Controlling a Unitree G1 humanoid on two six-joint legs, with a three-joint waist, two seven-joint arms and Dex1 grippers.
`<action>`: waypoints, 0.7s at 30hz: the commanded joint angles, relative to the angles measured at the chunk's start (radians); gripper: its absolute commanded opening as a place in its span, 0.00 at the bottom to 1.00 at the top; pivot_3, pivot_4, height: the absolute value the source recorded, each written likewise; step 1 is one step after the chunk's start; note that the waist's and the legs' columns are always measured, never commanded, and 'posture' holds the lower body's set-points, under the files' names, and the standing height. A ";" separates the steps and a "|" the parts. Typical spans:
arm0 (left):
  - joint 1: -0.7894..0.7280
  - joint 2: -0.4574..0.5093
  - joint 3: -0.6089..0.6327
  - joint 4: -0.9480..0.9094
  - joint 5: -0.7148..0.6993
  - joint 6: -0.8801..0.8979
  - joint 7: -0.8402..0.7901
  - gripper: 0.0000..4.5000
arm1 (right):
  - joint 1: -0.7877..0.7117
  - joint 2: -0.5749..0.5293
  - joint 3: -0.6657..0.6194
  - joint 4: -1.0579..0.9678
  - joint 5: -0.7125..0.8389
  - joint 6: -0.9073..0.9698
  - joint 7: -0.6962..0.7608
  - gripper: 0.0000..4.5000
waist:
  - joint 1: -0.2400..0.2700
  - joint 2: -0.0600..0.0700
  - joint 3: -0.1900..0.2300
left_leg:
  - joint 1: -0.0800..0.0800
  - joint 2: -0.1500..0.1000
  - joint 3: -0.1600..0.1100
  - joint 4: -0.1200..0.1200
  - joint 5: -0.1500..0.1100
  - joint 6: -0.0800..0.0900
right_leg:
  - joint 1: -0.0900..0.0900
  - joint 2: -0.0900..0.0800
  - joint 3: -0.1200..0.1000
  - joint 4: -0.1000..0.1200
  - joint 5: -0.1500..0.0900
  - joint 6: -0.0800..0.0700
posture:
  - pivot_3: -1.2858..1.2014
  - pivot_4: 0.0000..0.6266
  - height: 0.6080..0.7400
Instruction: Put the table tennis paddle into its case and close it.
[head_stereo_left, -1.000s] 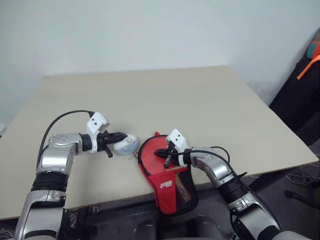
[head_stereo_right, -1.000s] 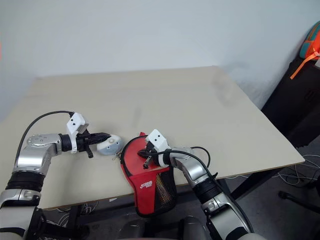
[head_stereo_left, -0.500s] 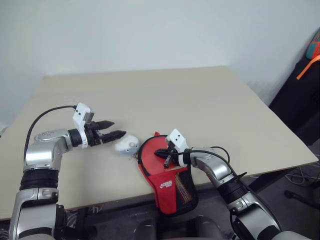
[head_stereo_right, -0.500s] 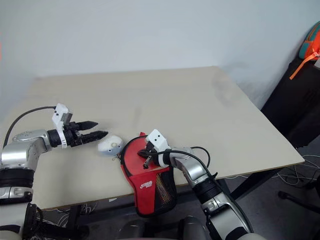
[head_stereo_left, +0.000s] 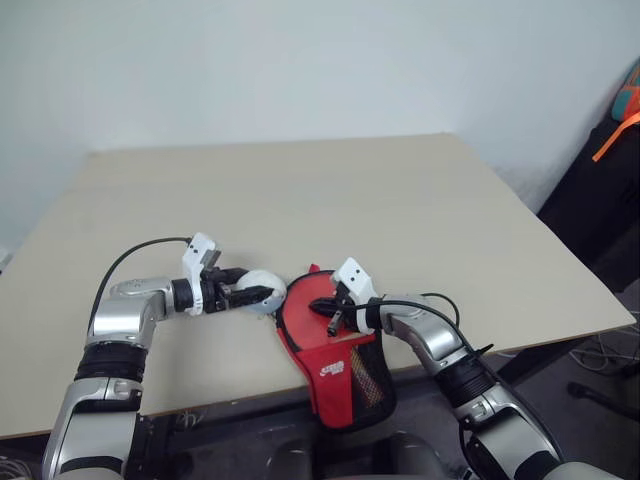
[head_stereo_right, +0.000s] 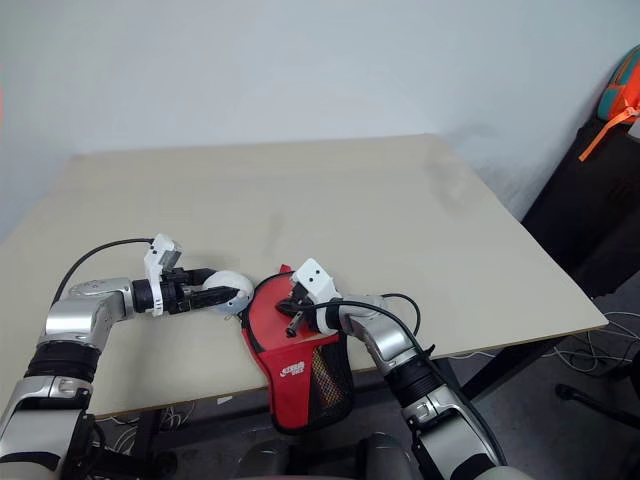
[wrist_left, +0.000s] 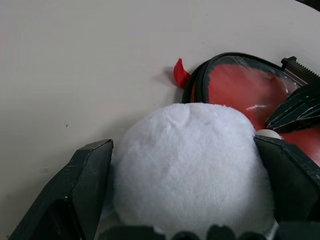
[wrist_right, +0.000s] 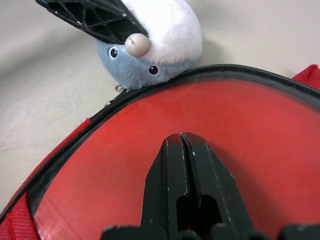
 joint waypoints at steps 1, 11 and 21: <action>-0.015 -0.005 -0.026 0.005 0.020 0.008 -0.012 0.99 | 0.005 0.001 -0.003 0.003 -0.006 0.009 -0.007 0.00 | 0.000 0.000 0.000 | 0.000 0.000 0.000 0.000 0.000 0.000 | 0.000 0.000 0.000 0.000 0.000 0.000 | 0.52 0.00 0.74; -0.003 0.011 -0.060 0.002 0.030 0.070 -0.060 0.38 | -0.004 0.010 -0.002 0.019 -0.004 0.009 -0.010 0.00 | 0.000 0.001 -0.008 | 0.000 0.001 0.000 0.000 0.000 0.000 | 0.000 0.000 0.000 0.000 0.000 0.000 | 0.52 0.00 0.74; -0.043 0.016 -0.055 0.025 0.058 0.038 -0.037 0.13 | -0.010 -0.001 0.029 0.045 -0.034 0.033 0.002 0.00 | 0.000 0.001 -0.010 | 0.001 0.001 0.000 0.000 0.000 0.000 | 0.001 0.000 0.000 0.000 0.000 0.000 | 0.52 0.00 0.74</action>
